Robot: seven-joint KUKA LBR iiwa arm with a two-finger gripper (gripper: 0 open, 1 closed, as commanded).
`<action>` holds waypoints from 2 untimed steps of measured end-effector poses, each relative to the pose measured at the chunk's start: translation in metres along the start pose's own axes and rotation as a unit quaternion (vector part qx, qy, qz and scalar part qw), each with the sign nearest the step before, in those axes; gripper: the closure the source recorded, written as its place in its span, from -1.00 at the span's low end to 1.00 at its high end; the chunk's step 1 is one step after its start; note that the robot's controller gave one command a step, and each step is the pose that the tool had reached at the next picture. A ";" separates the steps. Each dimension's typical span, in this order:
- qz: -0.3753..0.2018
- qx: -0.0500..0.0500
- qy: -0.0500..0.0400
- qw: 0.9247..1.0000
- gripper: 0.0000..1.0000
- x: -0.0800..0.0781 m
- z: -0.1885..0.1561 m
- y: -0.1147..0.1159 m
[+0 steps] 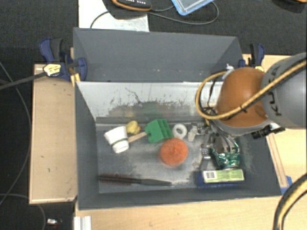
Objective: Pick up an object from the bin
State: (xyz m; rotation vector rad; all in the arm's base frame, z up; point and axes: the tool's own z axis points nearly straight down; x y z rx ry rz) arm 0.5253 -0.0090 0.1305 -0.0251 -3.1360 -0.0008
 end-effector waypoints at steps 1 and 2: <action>0.000 0.000 -0.004 1.000 -1.00 -0.002 -0.004 0.000; -0.008 0.000 -0.006 1.000 -1.00 0.027 0.047 0.051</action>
Offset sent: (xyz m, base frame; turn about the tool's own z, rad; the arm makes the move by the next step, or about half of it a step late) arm -0.0321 0.0610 -0.0562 -0.0207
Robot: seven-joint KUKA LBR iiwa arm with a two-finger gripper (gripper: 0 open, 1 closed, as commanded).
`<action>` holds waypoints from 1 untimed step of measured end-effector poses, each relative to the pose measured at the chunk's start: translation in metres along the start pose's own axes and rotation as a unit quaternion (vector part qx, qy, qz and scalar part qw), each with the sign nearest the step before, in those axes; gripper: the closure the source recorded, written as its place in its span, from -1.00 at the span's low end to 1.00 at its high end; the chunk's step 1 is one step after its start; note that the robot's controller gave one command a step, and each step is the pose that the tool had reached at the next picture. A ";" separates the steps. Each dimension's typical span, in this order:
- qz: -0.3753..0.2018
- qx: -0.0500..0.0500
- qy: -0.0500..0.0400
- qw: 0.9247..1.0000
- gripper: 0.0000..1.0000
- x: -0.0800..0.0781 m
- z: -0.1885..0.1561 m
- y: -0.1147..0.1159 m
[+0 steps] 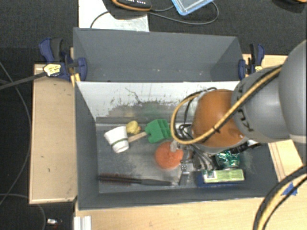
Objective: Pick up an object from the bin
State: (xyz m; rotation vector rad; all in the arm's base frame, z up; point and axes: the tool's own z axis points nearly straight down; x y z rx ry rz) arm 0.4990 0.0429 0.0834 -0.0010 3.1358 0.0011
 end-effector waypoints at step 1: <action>0.042 0.001 -0.003 0.999 -1.00 0.003 0.023 0.025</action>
Offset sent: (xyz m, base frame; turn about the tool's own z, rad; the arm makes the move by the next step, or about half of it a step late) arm 0.0000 0.0000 0.0000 0.0000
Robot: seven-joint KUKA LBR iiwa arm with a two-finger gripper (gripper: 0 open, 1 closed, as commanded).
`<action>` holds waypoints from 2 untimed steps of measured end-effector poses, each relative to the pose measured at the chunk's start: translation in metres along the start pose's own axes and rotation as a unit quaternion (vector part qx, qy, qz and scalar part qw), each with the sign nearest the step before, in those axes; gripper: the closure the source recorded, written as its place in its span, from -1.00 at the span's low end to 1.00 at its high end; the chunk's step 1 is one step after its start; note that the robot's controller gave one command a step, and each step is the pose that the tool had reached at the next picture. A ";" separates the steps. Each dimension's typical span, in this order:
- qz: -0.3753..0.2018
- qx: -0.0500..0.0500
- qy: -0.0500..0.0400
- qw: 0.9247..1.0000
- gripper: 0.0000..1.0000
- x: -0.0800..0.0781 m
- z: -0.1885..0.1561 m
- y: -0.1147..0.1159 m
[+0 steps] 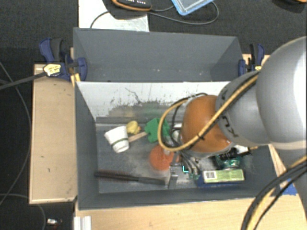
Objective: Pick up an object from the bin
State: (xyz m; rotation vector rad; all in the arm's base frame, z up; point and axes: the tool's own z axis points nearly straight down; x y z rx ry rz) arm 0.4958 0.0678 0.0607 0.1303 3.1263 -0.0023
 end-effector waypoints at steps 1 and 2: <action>0.110 -0.002 -0.006 0.994 1.00 -0.017 -0.011 -0.028; 0.109 -0.002 -0.006 0.994 1.00 -0.017 -0.012 -0.028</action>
Offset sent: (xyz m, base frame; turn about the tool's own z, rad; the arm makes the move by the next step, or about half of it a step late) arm 0.0000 0.0000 0.0000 0.0000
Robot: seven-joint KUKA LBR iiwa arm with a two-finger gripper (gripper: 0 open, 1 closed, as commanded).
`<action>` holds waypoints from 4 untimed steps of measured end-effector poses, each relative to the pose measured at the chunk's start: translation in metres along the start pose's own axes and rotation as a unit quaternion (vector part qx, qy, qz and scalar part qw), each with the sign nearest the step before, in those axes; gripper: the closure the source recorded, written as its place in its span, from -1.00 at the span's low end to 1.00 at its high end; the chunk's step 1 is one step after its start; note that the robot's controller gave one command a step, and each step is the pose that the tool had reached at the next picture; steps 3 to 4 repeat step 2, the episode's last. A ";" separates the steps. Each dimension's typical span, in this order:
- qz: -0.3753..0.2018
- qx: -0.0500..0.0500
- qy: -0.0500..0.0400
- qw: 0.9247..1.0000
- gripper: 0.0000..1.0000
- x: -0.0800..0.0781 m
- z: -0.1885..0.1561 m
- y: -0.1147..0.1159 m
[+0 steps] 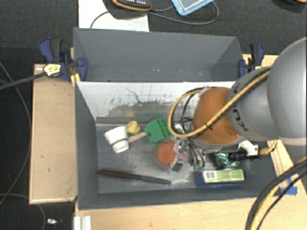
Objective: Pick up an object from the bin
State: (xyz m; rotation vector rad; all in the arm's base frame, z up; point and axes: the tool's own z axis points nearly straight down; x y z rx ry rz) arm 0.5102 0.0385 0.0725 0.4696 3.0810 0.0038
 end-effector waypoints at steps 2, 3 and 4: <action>0.014 0.002 0.005 1.000 1.00 0.006 -0.139 0.012; 0.014 0.002 0.005 1.000 1.00 0.006 -0.139 0.012; 0.014 0.002 0.005 1.000 1.00 0.006 -0.139 0.012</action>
Offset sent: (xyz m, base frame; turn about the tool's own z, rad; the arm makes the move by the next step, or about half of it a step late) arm -0.0115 0.0213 0.1841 0.0216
